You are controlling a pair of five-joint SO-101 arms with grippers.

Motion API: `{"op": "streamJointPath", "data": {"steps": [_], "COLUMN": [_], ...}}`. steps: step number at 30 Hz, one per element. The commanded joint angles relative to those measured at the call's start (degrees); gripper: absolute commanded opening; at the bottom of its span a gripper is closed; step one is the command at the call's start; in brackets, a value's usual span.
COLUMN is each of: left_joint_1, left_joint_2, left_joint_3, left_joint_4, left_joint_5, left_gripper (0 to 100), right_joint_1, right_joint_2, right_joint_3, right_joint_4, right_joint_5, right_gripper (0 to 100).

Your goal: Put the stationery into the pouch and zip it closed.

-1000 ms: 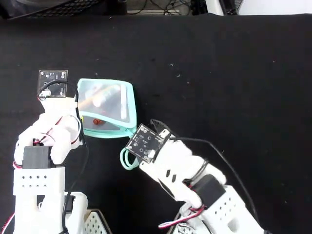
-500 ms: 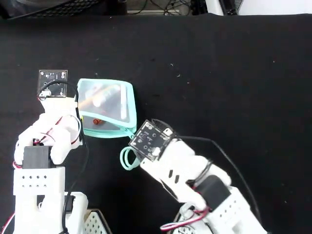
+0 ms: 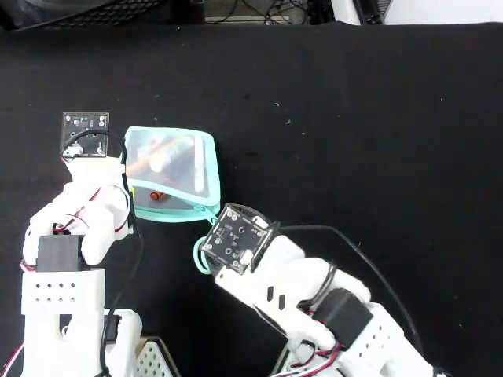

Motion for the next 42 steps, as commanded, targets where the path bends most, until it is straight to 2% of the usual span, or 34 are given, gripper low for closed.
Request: {"op": "streamJointPath", "data": {"steps": [1, 8, 12, 14, 18, 29, 34, 42], "left_joint_1": [-0.5, -0.5, -0.5, -0.5, -0.5, -0.5, -0.2, -0.6], "left_joint_2": [-0.1, -0.1, -0.1, -0.1, -0.2, -0.2, -0.6, -0.8], "left_joint_3": [-1.2, -1.2, -1.2, -1.2, -1.2, -1.2, -1.5, -2.4], "left_joint_4": [-1.0, -1.0, -1.0, -1.0, -1.0, -1.0, -1.0, -0.7], "left_joint_5": [0.5, 0.5, 0.5, 0.5, 0.5, 0.5, 0.8, 0.7], "left_gripper": [3, 3, 3, 3, 3, 3, 3, 3], "right_joint_1": [-0.8, 4.4, 7.5, 7.6, 7.6, 7.8, 7.8, 7.6], "right_joint_2": [0.0, 0.1, 0.1, 0.1, -0.3, -0.5, -0.5, 0.1], "right_joint_3": [2.2, 9.6, 11.6, 11.7, 11.4, 10.0, 3.1, -3.4], "right_joint_4": [-4.7, -14.5, -15.5, -15.6, -16.7, -16.2, -12.4, -12.9], "right_joint_5": [-0.6, -0.5, -0.5, -0.3, -0.2, 0.0, 4.3, 7.7], "right_gripper": [22.2, 21.9, 21.4, 16.6, 0.8, 1.3, 1.3, 1.3]}}
